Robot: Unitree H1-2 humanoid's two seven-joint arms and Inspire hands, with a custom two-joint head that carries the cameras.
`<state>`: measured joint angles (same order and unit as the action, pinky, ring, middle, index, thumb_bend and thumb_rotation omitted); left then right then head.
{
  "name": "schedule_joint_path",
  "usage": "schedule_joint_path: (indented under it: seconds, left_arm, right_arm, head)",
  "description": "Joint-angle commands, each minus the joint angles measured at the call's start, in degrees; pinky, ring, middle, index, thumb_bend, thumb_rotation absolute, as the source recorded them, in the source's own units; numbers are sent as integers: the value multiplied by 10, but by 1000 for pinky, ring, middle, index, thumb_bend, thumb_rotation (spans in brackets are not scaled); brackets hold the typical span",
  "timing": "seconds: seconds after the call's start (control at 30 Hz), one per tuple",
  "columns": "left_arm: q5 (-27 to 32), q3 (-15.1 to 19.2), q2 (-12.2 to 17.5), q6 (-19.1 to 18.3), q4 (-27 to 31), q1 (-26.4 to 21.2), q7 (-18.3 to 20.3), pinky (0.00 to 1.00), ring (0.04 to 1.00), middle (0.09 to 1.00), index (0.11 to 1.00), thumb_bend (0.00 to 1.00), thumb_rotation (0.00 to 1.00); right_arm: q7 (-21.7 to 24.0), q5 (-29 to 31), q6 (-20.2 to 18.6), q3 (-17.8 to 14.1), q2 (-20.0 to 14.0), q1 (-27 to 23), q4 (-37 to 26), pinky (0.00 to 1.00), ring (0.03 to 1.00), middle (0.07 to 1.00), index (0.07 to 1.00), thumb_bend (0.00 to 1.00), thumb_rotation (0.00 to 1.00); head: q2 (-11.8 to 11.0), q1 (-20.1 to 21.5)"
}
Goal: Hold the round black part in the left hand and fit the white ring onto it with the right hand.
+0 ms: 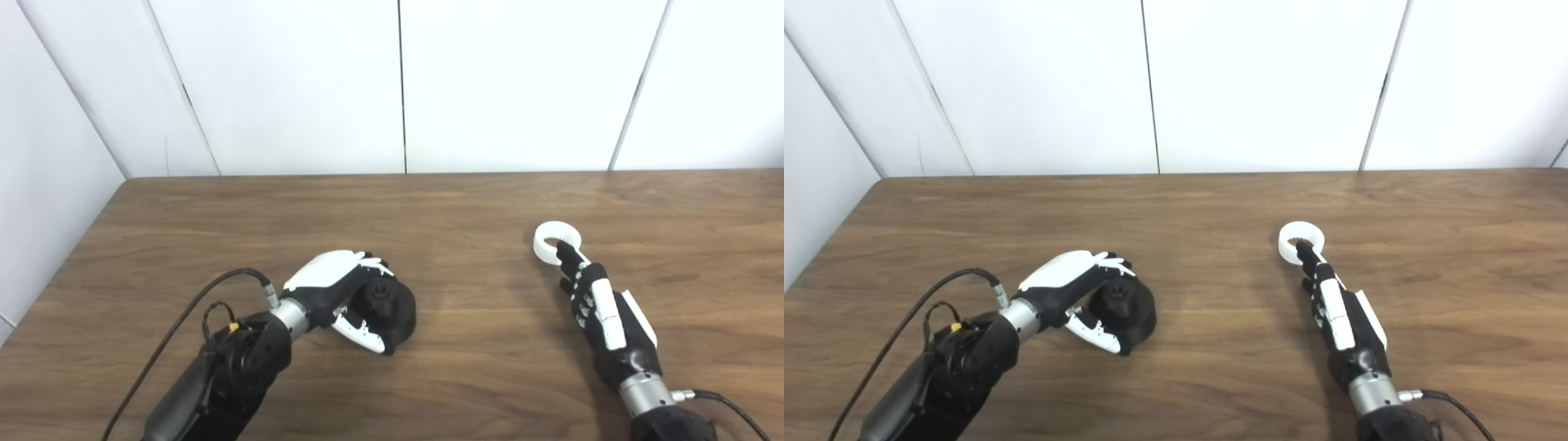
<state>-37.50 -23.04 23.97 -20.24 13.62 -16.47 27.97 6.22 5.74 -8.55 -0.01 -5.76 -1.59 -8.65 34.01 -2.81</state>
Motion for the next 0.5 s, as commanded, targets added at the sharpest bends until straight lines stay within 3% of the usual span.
schedule_joint_path:
  seconds: [0.0,0.47]
  left_arm:
    - [2,-2,-2,10,22,-5,6,1000,1000,941,747,880,277]
    - [-11,-29,-24,21,55,3,27,1000,1000,946,745,881,327]
  right_arm:
    - [0,-1,2,2,2,-6,-13,1000,1000,961,926,625,1000]
    - [0,6,-6,-3,4,-5,-20,1000,1000,962,933,634,1000]
  head:
    - [0,-1]
    - [0,-2]
